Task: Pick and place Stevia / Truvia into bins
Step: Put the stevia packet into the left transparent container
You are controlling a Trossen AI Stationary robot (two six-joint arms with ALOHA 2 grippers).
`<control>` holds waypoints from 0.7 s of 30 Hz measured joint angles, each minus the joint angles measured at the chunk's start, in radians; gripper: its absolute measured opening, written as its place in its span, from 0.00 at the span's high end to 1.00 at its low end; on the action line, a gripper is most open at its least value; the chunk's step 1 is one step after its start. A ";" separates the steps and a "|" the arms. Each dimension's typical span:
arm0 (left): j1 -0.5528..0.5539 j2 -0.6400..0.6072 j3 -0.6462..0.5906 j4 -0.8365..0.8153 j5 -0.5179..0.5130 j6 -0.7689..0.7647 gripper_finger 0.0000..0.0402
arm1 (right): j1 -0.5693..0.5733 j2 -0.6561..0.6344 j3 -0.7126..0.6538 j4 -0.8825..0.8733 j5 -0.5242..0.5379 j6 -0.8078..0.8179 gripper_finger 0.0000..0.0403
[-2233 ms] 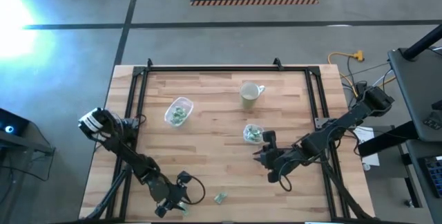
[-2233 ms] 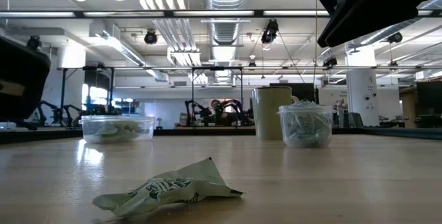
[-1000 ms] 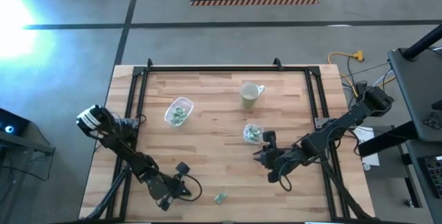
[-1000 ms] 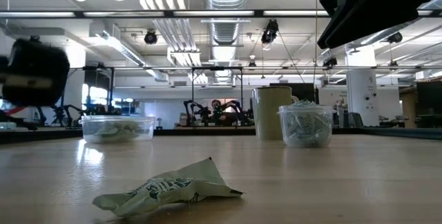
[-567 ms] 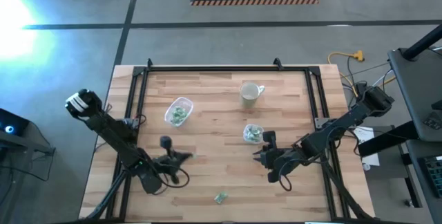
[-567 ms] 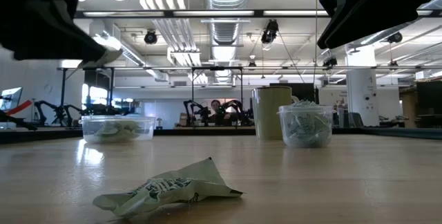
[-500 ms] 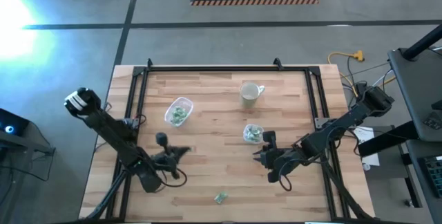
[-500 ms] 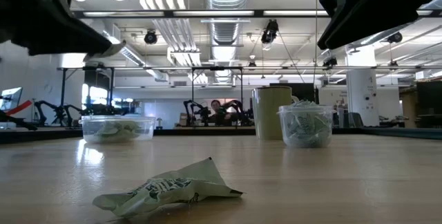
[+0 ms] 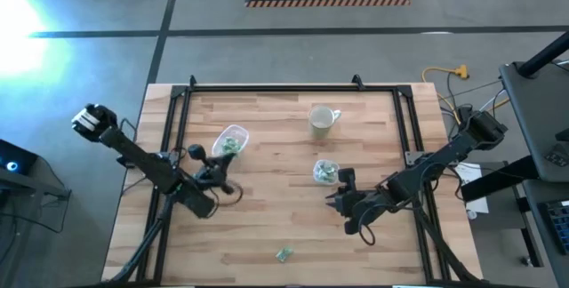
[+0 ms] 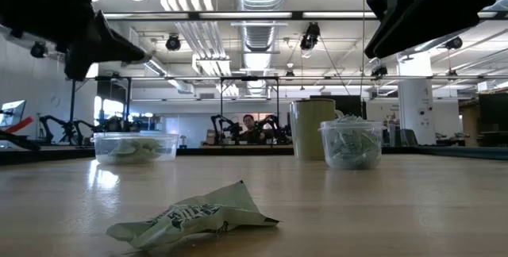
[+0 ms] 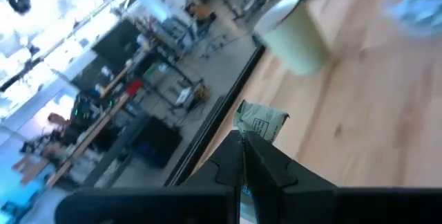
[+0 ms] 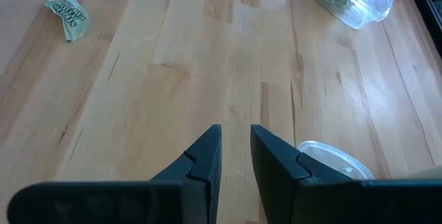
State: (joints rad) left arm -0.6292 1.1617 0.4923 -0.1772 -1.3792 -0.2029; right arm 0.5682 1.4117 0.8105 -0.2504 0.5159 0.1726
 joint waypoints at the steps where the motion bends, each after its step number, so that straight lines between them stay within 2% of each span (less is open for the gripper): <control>1: 0.024 -0.015 -0.017 -0.001 0.015 -0.001 1.00 | 0.000 0.000 -0.001 0.000 0.000 0.000 0.83; 4: 0.109 -0.065 -0.073 0.000 0.110 -0.025 1.00 | 0.000 0.000 -0.002 0.000 0.000 -0.001 0.83; 10: 0.274 -0.192 -0.163 -0.016 0.411 -0.088 1.00 | 0.000 0.000 -0.004 0.004 0.001 -0.019 0.83; 12: 0.300 -0.225 -0.178 -0.018 0.469 -0.106 1.00 | 0.000 0.000 -0.004 0.004 0.001 -0.019 0.83; 21: 0.309 -0.283 -0.239 -0.021 0.478 -0.157 0.97 | -0.002 0.000 -0.005 0.004 0.002 -0.018 0.83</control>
State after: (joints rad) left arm -0.3199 0.8784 0.2530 -0.1983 -0.9009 -0.3596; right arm 0.5663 1.4120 0.8055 -0.2462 0.5179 0.1547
